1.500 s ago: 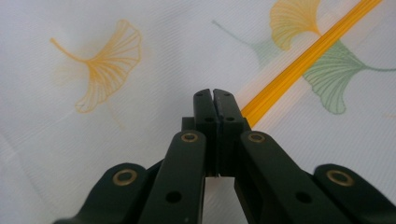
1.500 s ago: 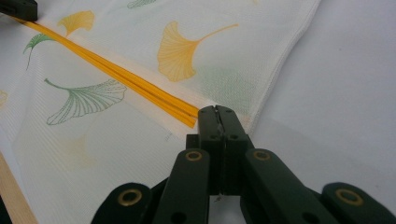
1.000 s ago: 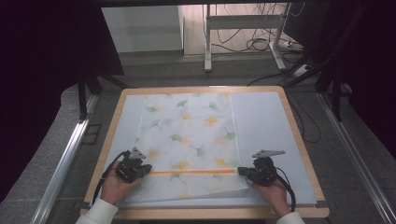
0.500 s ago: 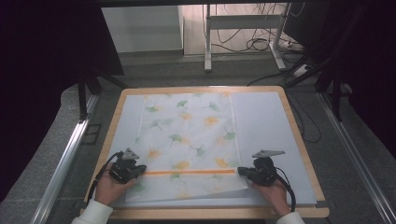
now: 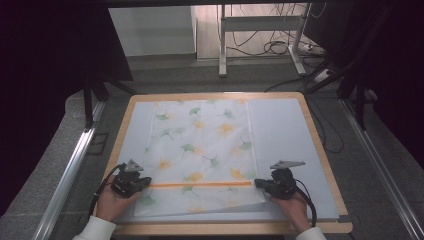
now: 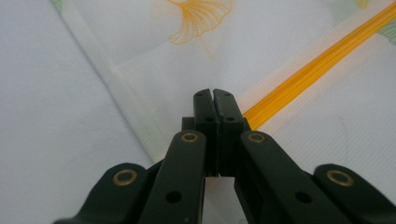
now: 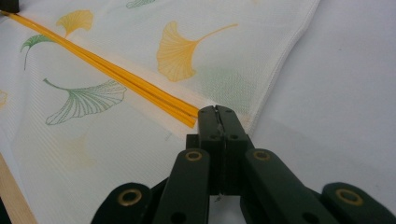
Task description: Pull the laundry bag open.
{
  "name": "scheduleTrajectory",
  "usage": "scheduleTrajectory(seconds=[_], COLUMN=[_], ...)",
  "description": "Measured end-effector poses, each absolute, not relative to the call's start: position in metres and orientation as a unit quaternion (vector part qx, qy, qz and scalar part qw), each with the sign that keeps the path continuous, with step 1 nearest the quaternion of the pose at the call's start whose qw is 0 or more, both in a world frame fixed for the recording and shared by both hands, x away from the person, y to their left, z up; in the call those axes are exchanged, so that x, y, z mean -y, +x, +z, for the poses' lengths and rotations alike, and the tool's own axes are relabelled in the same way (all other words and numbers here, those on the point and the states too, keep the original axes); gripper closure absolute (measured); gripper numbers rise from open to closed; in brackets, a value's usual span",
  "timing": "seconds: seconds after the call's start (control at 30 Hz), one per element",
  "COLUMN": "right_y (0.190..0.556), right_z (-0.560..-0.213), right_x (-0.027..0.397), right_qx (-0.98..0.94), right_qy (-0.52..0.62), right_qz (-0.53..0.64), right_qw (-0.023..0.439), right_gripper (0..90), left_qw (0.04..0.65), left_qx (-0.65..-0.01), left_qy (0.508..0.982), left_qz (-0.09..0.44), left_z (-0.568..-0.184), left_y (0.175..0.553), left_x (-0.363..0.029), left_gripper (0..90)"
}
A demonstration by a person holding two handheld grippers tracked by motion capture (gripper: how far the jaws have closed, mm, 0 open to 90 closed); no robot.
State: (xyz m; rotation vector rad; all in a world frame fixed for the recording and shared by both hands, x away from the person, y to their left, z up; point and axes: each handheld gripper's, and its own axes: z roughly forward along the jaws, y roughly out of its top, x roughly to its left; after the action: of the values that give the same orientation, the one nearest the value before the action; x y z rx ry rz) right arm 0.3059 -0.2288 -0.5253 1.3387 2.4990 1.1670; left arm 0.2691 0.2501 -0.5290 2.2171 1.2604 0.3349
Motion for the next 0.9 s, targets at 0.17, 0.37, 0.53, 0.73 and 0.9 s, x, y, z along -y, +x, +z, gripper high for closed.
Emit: scheduleTrajectory(seconds=[0.17,0.37,0.53,0.73,0.9], right_y=[0.3058,0.3057,0.3055,0.3056,0.3056], right_z=[-0.5253,-0.5252,-0.525,-0.5252,-0.5252], right_x=[0.2289,0.2287,0.2286,0.2286,0.2286], right_qx=[-0.815,-0.815,-0.816,-0.815,-0.815], right_qy=[0.435,0.435,0.435,0.435,0.436], right_qz=[0.38,0.38,0.378,0.38,0.38], right_qw=[0.039,0.04,0.041,0.04,0.04], right_gripper=[89.6,89.6,89.6,89.6,89.6], left_qw=[0.281,0.281,0.282,0.277,0.268], left_qx=[-0.47,-0.469,-0.471,-0.469,-0.468], left_qy=[0.827,0.828,0.826,0.828,0.83], left_qz=[0.127,0.128,0.131,0.133,0.142], left_z=[-0.5291,-0.5291,-0.5293,-0.5289,-0.5291], left_y=[0.2686,0.2683,0.2676,0.2676,0.2666], left_x=[-0.2502,-0.2505,-0.2505,-0.2515,-0.2529], left_gripper=[90.0,90.0,90.0,90.0,90.0])
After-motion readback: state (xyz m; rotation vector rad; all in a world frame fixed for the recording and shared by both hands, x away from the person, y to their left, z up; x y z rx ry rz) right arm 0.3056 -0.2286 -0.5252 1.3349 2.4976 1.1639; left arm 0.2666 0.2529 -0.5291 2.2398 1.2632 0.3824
